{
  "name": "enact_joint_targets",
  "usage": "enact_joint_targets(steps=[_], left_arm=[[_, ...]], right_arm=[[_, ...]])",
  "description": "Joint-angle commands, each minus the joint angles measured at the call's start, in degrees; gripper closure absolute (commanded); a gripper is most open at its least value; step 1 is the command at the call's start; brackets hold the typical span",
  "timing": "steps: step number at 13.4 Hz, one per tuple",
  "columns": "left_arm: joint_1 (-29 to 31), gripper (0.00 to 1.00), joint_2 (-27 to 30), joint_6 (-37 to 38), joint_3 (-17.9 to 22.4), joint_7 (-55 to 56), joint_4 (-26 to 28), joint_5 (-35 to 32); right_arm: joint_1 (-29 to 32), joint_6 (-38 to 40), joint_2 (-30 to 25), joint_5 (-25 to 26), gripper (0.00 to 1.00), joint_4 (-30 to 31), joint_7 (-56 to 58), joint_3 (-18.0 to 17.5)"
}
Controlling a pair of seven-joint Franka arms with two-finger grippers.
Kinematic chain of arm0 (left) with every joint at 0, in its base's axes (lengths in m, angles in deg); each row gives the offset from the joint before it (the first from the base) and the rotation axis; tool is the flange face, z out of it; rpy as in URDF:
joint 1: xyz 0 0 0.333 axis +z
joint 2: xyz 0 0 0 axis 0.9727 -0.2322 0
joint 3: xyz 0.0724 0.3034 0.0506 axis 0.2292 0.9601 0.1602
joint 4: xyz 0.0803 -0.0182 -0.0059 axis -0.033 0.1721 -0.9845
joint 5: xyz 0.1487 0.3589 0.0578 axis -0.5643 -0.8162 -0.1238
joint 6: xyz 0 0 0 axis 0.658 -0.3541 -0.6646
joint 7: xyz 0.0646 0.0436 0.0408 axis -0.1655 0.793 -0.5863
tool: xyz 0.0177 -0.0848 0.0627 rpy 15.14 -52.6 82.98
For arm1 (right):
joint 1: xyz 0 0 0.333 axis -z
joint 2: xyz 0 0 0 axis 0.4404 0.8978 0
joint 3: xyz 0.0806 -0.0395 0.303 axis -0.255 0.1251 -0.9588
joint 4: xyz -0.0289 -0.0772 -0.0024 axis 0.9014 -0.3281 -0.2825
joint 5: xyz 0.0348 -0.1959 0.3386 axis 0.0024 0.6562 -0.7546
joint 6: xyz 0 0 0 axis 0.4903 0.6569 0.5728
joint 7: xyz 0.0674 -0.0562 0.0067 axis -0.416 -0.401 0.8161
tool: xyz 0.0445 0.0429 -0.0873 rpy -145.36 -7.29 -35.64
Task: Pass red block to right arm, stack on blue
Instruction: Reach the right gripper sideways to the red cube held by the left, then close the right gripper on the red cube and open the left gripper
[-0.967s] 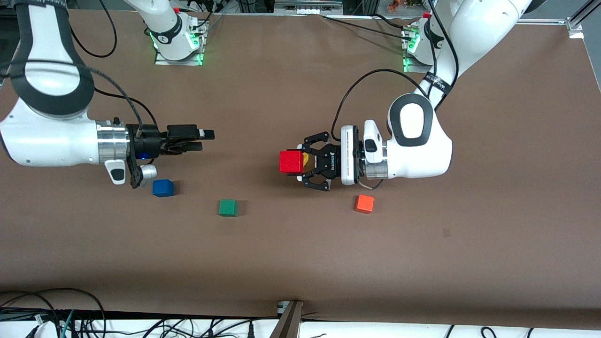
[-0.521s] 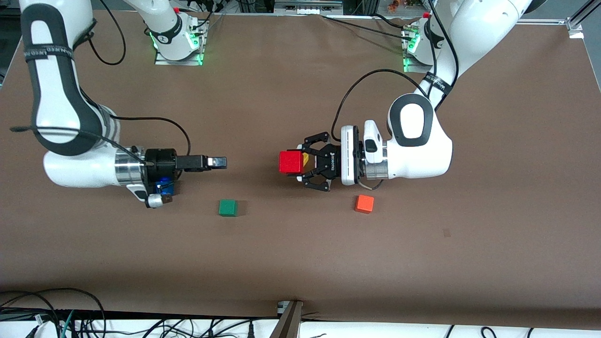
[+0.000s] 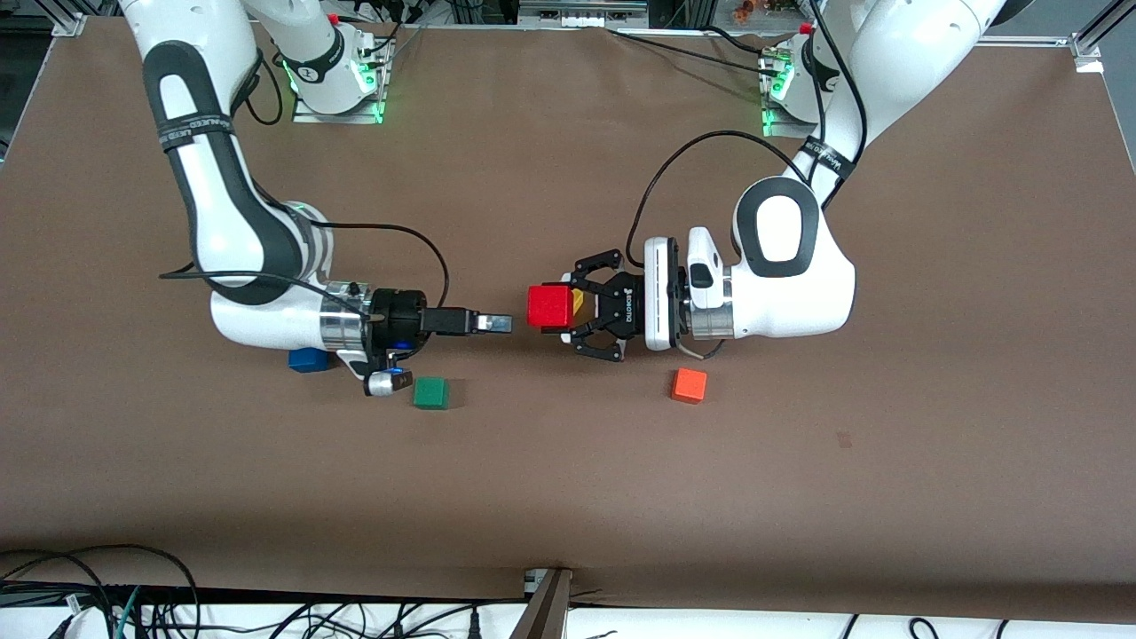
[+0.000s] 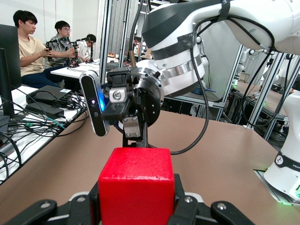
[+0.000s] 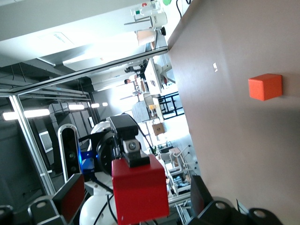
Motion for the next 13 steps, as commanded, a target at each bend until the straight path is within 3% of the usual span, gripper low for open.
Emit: enact_joint_targets(steps=[1,13], left_arm=[[-0.1,1.0,-0.4,0.3,-0.1,-1.8,-1.0,1.9],[-0.1,1.0,-0.4,0.3,-0.1,-1.7,-1.0,1.9]], right_arm=[[-1.7,-2.6,-0.1,-4.1,0.0,-0.4,2.5,0.1],[-1.9,-2.7,-1.3,-6.5,0.09,2.9,3.2,0.0]])
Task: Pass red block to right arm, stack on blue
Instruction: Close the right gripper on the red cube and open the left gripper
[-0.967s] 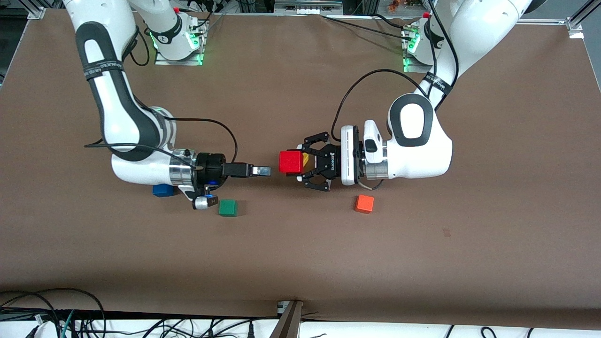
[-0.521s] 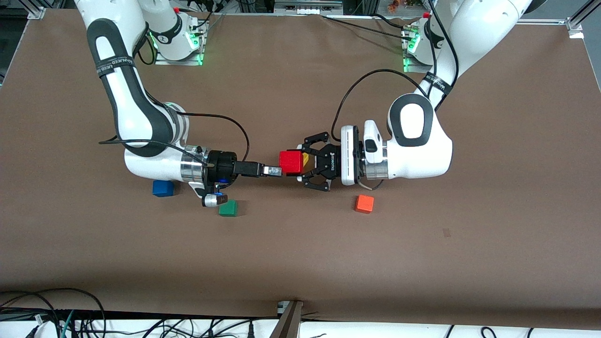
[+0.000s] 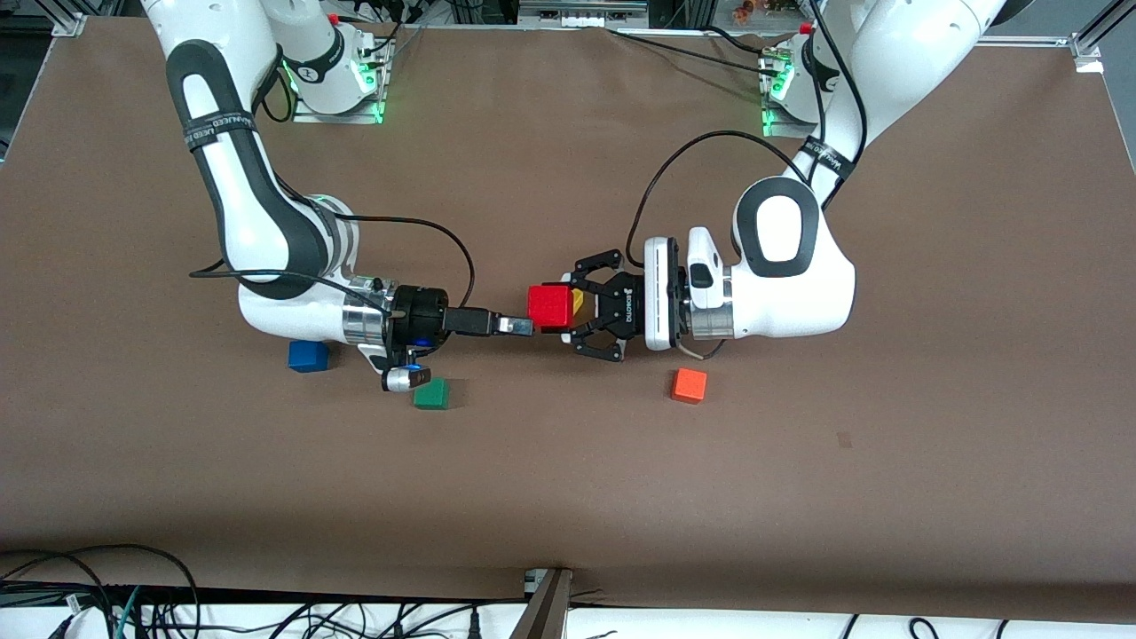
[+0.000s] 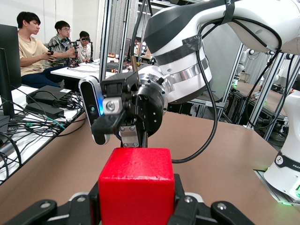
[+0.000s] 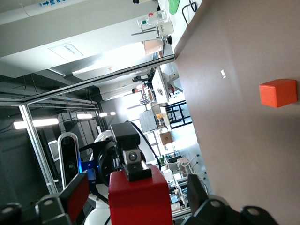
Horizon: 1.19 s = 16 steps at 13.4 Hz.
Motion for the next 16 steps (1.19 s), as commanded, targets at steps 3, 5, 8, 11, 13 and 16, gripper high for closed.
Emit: enact_joint_targets(steps=[3,5,8,11,13,16], left_arm=[[-0.1,1.0,-0.4,0.3,-0.1,-1.7,-1.0,1.9],[-0.1,1.0,-0.4,0.3,-0.2,-1.7,-1.1,2.0],[-0.1,1.0,-0.4,0.3,-0.2,-1.6,-1.1,2.0],[-0.1,1.0,-0.3,0.4,-0.2,-1.5,-1.1,2.0],[-0.1,1.0,-0.3,0.4,-0.2,-1.5,-1.1,2.0],[-0.1,1.0,-0.3,0.4,-0.2,-1.3,-1.2,2.0]], right_arm=[[-0.3,-0.6,-1.5,-2.1,0.13,2.1,1.5,-0.5],[-0.3,-0.8,-1.6,-2.2,0.14,2.1,1.4,-0.6],[-0.3,-1.4,-1.8,-2.4,0.14,2.1,1.4,-0.9],[-0.3,-1.7,-2.2,-2.4,0.19,2.1,1.4,-1.3],[-0.3,-2.2,-2.3,-2.4,0.28,2.1,1.4,-1.6],[-0.3,-2.3,-2.3,-2.3,0.37,2.1,1.5,-1.6]])
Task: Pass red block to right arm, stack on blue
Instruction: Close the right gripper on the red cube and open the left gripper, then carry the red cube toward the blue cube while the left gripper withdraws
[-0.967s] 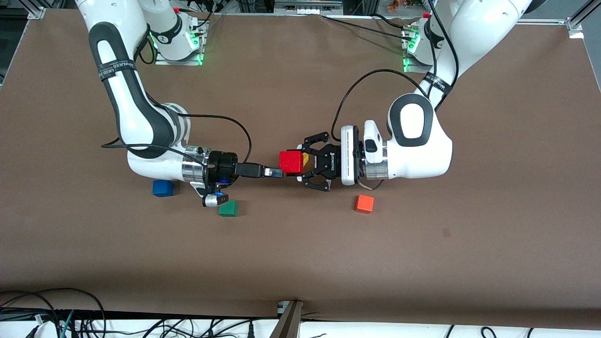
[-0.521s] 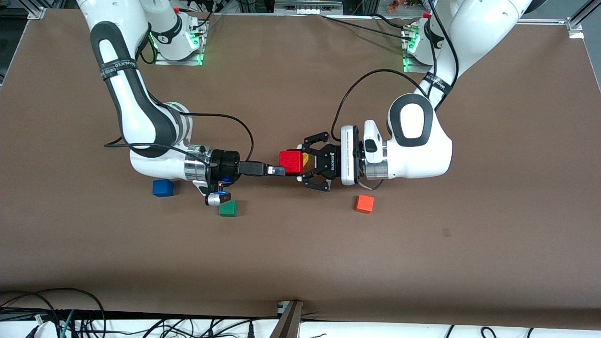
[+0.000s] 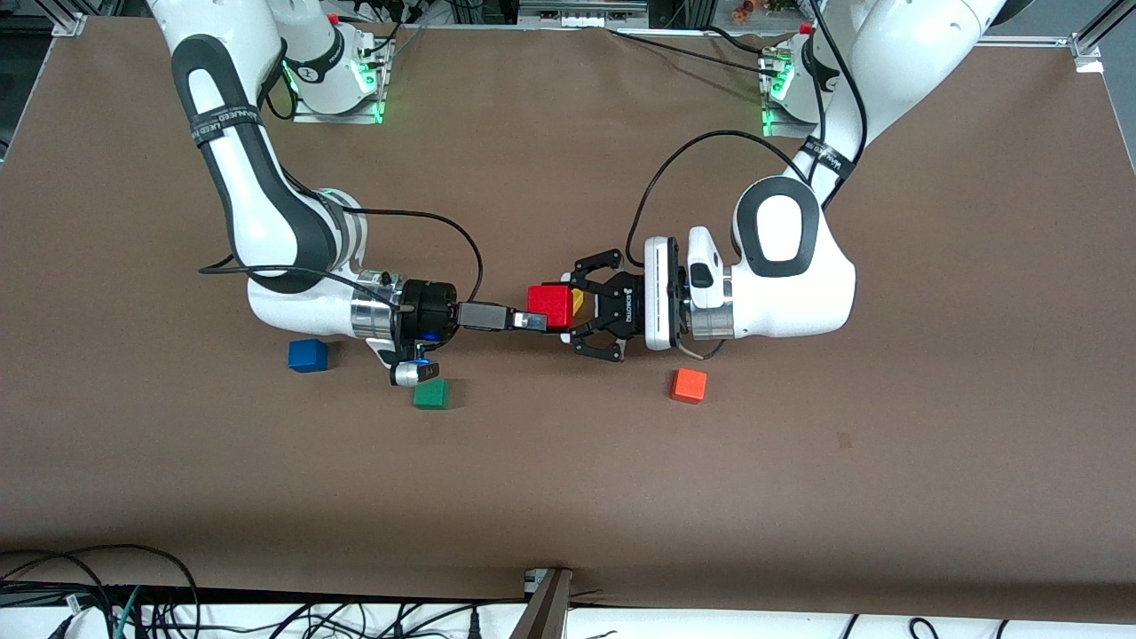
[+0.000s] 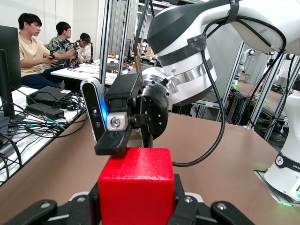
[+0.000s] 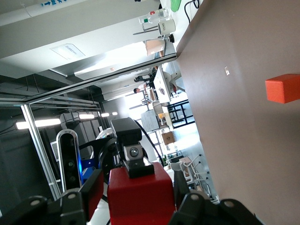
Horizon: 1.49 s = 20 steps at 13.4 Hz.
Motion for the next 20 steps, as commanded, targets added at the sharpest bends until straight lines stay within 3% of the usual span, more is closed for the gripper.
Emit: enact_joint_targets(steps=[1,3,8,17,20], left_arm=[[-0.1,1.0,-0.3,0.5,-0.2,-1.1,-0.9,2.1],[-0.1,0.01,-0.3,0.6,-0.2,-1.8,-0.8,3.1],[0.0,0.0,-0.2,0.6,-0.9,-1.8,-0.8,3.4],[0.4,0.0,1.6,0.0,-0.8,2.4,-1.0,2.6],[1.3,0.0,3.4,0.2,0.1,3.2,-0.9,0.6]], right_arm=[[-0.1,-1.1,-1.7,-1.8,0.44,1.8,1.4,-0.4],[-0.1,-1.1,-2.1,-1.8,0.59,1.8,1.5,-0.4],[0.0,-0.8,-2.1,-1.4,1.0,1.3,2.0,-0.3],[1.1,0.8,-2.2,-0.9,1.0,1.0,1.2,0.6],[1.7,5.5,-2.2,1.9,1.0,0.1,-0.7,3.2]])
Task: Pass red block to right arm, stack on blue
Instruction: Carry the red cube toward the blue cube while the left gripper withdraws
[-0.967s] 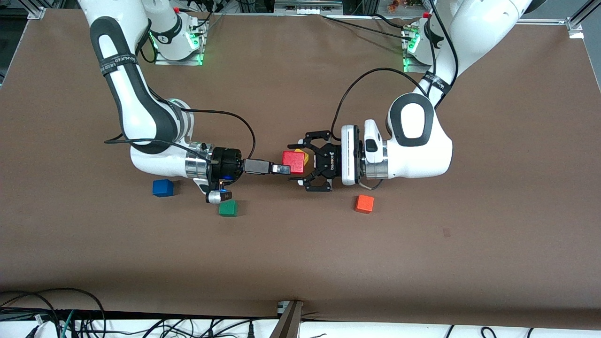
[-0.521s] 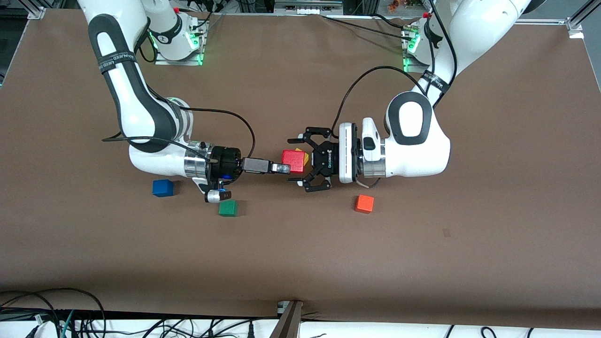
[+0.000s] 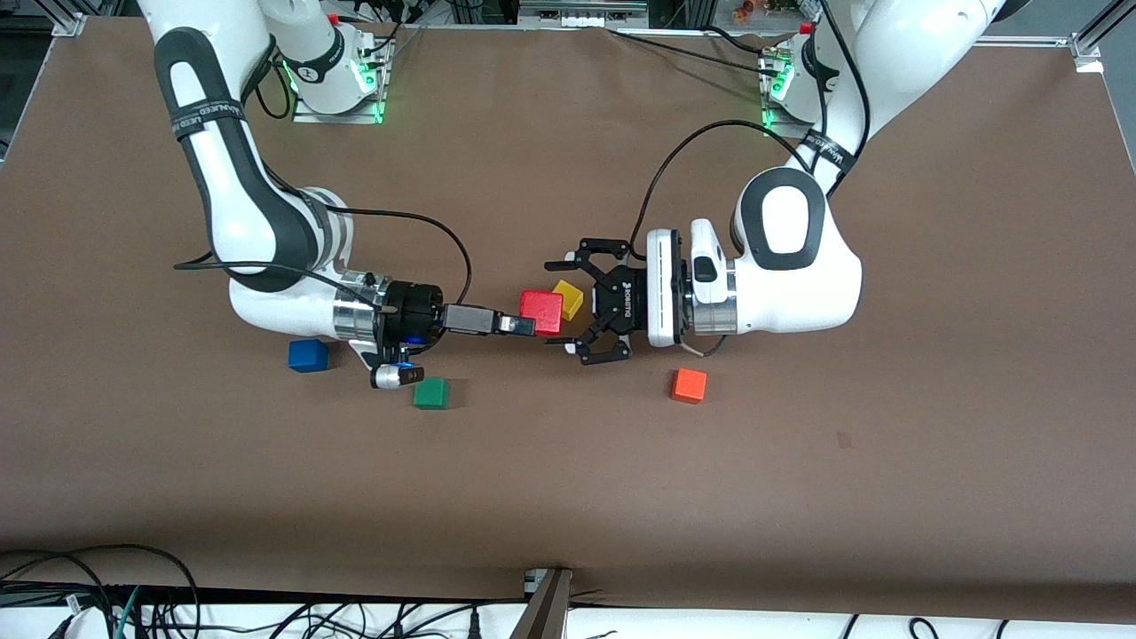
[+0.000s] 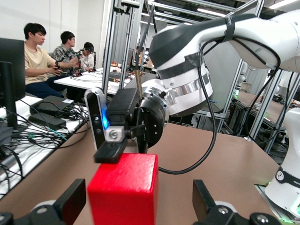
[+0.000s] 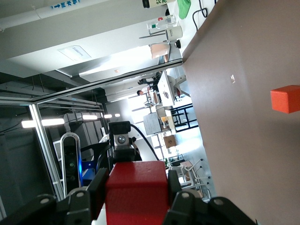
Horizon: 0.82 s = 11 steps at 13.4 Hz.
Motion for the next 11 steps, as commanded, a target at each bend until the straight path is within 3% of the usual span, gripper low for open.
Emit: enact_joint_targets(steps=[1,3,5,7,11], left_arm=[[1.1,0.0,2.1,0.1,0.8,2.6,0.5,-3.7],[2.0,0.0,2.2,0.3,0.8,6.0,0.3,-9.8],[2.8,0.0,2.6,0.5,1.3,10.2,0.3,-16.5],[3.5,0.0,2.8,0.7,1.3,13.7,0.3,-22.8],[5.0,0.0,3.3,0.9,2.1,21.9,0.3,-32.4]], right_arm=[[0.7,4.6,-1.0,2.9,1.0,-0.1,-1.6,2.8],[0.7,7.9,-1.0,5.2,1.0,-0.1,-1.6,5.3],[0.7,9.3,-1.4,11.6,1.0,-0.3,-1.7,7.4],[0.7,10.7,-2.8,20.9,1.0,-0.2,-1.7,10.1],[0.6,10.8,-5.1,45.9,1.0,-1.7,-3.4,12.0]])
